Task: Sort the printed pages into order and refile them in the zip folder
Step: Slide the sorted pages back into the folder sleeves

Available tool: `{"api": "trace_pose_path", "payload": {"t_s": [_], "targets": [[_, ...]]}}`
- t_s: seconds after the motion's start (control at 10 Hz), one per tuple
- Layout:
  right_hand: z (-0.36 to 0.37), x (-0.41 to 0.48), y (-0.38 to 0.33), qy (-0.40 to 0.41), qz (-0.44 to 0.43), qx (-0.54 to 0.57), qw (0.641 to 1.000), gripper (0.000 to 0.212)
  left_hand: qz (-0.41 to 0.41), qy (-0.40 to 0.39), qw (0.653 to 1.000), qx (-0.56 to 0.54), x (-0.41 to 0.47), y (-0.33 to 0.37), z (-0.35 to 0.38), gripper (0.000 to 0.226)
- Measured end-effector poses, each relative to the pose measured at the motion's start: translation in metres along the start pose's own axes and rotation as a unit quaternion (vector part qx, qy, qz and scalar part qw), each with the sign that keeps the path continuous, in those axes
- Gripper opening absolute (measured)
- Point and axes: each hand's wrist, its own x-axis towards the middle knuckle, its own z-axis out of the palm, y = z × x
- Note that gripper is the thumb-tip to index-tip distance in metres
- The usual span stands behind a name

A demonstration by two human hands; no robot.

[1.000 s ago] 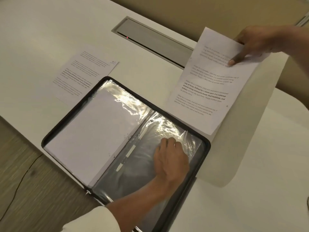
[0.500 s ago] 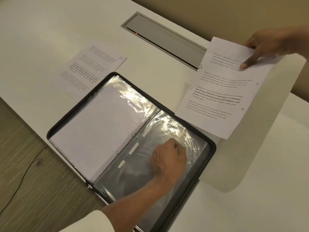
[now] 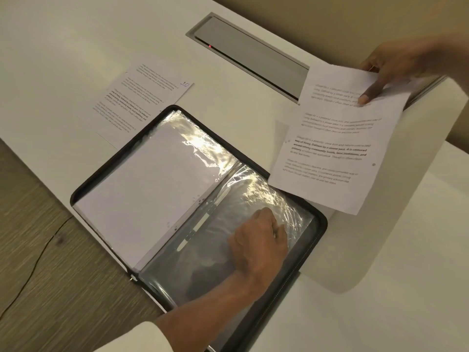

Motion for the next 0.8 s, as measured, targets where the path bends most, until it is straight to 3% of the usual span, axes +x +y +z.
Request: {"api": "trace_pose_path", "payload": {"t_s": [0.1, 0.2, 0.4, 0.5, 0.7, 0.8], "targets": [[0.079, 0.012, -0.158, -0.021, -0.011, -0.037, 0.999, 0.041, 0.029, 0.026, 0.999, 0.016, -0.002, -0.001, 0.004, 0.030], [0.090, 0.008, -0.198, -0.016, -0.018, -0.023, 0.999, 0.040, 0.069, 0.038, 0.996, 0.043, -0.004, -0.002, 0.007, 0.028], [0.103, 0.042, -0.201, -0.039, -0.006, -0.019, 0.999, 0.038, 0.167, 0.054, 0.979, 0.099, -0.006, -0.007, 0.022, 0.028], [0.106, 0.056, -0.199, -0.032, -0.010, -0.005, 0.999, 0.036, 0.217, 0.049, 0.970, 0.100, -0.009, -0.013, 0.029, 0.041], [0.124, 0.077, -0.184, -0.019, -0.001, 0.045, 0.999, 0.035, 0.253, -0.038, 0.958, 0.129, -0.007, -0.032, 0.038, 0.068], [0.131, 0.081, -0.178, -0.009, 0.005, 0.057, 0.998, 0.036, 0.257, -0.038, 0.960, 0.102, -0.002, -0.042, 0.042, 0.065]]}}
